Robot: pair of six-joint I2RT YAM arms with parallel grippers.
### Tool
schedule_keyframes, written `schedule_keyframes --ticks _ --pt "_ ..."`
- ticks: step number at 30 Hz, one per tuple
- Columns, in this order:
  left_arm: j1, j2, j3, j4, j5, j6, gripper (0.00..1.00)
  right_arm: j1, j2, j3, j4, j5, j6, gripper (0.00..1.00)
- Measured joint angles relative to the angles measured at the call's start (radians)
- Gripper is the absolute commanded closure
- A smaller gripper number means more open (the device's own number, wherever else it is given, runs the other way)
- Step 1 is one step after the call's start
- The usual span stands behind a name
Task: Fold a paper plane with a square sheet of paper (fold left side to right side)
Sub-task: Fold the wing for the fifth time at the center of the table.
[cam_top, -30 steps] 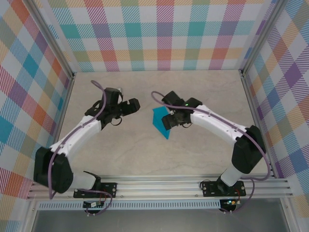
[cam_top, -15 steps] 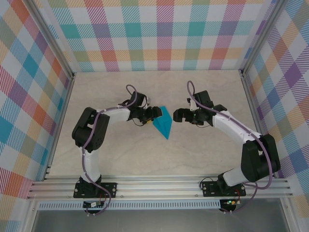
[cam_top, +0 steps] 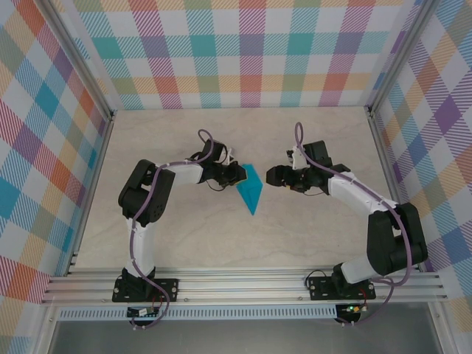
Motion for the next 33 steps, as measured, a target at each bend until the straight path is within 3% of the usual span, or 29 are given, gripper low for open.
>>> schedule_keyframes --ticks 4,11,26,33 --pt "0.0 0.0 -0.001 0.005 0.067 0.04 0.98 -0.017 0.063 -0.002 0.089 -0.109 0.021 0.41" --pt "0.0 0.007 -0.008 0.014 0.167 0.076 0.98 -0.019 0.267 0.024 0.202 -0.243 0.084 0.54" --pt "0.0 0.082 -0.011 0.031 0.217 0.083 0.96 0.019 0.487 0.196 0.232 -0.264 0.134 0.56" --pt "0.0 0.084 0.001 0.011 0.222 0.104 0.9 0.038 0.566 0.265 0.227 -0.255 0.138 0.56"
